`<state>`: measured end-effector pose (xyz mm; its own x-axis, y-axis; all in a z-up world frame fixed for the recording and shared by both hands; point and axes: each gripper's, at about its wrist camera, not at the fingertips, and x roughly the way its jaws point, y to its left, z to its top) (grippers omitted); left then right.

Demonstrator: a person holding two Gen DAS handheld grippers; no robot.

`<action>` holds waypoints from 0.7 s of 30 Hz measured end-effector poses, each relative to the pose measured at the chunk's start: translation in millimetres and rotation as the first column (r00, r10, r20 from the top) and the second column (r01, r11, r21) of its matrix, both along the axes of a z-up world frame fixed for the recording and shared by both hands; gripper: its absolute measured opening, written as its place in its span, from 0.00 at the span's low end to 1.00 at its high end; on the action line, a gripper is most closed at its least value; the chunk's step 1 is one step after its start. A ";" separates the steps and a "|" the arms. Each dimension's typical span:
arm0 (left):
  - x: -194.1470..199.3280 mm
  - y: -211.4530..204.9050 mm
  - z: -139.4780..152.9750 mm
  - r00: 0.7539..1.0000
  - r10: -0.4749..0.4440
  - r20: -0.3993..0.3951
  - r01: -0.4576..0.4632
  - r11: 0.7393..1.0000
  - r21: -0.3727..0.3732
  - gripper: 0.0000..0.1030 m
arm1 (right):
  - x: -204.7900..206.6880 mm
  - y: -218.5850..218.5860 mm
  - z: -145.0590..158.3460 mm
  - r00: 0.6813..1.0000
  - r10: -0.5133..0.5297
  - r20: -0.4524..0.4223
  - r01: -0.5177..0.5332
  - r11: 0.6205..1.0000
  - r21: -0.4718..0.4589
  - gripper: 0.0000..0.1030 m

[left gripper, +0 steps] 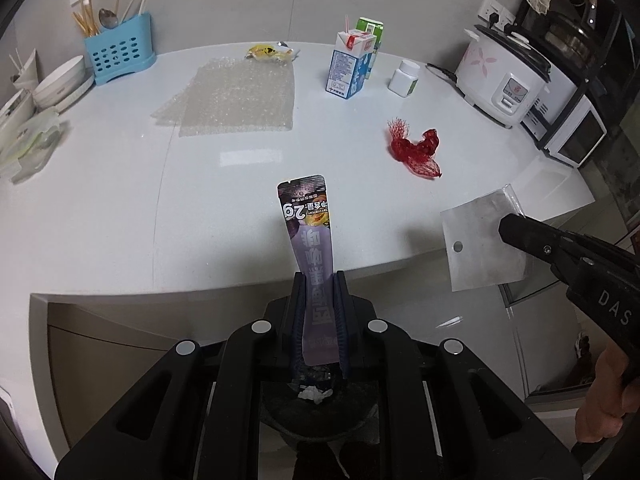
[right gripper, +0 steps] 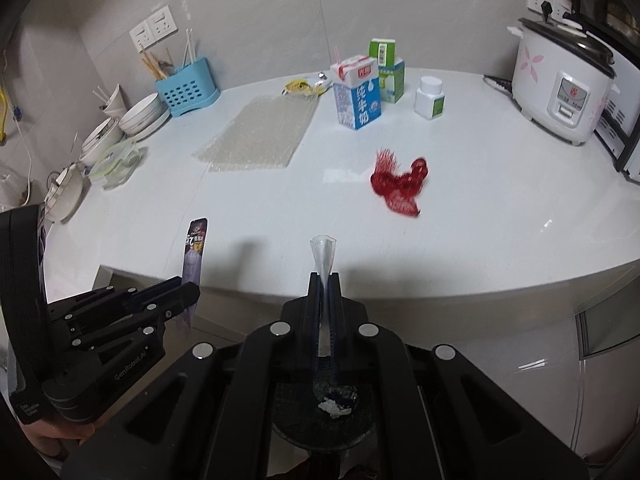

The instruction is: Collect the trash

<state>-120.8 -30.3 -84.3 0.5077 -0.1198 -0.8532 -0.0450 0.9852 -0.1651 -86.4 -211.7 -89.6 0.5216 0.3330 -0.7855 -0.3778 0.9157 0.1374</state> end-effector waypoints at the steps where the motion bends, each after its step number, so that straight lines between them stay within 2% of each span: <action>1: -3.8 -0.6 -4.2 1.000 0.006 -0.006 -0.006 1.000 0.002 0.13 | -3.2 0.0 -4.5 1.000 0.011 -0.006 -0.011 1.000 -0.002 0.03; 6: -21.0 -7.5 -26.7 1.000 0.015 -0.025 -0.015 1.000 0.004 0.13 | -12.5 -4.0 -22.8 0.999 0.033 -0.039 -0.033 0.999 0.007 0.03; 8: -26.7 -11.3 -34.3 0.999 0.023 -0.026 -0.022 0.999 0.027 0.13 | -15.3 -5.7 -31.0 0.998 0.046 -0.053 -0.046 0.999 0.008 0.03; 21: -48.5 -12.5 -89.7 0.983 0.113 -0.146 -0.114 0.993 0.005 0.13 | -21.5 -11.3 -87.1 0.981 0.125 -0.149 -0.125 0.992 0.009 0.03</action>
<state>-169.2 -42.8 -174.0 0.3884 -0.0719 -0.9187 -0.1804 0.9717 -0.1523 -107.9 -223.0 -176.7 0.3529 0.3882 -0.8513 -0.4642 0.8627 0.2009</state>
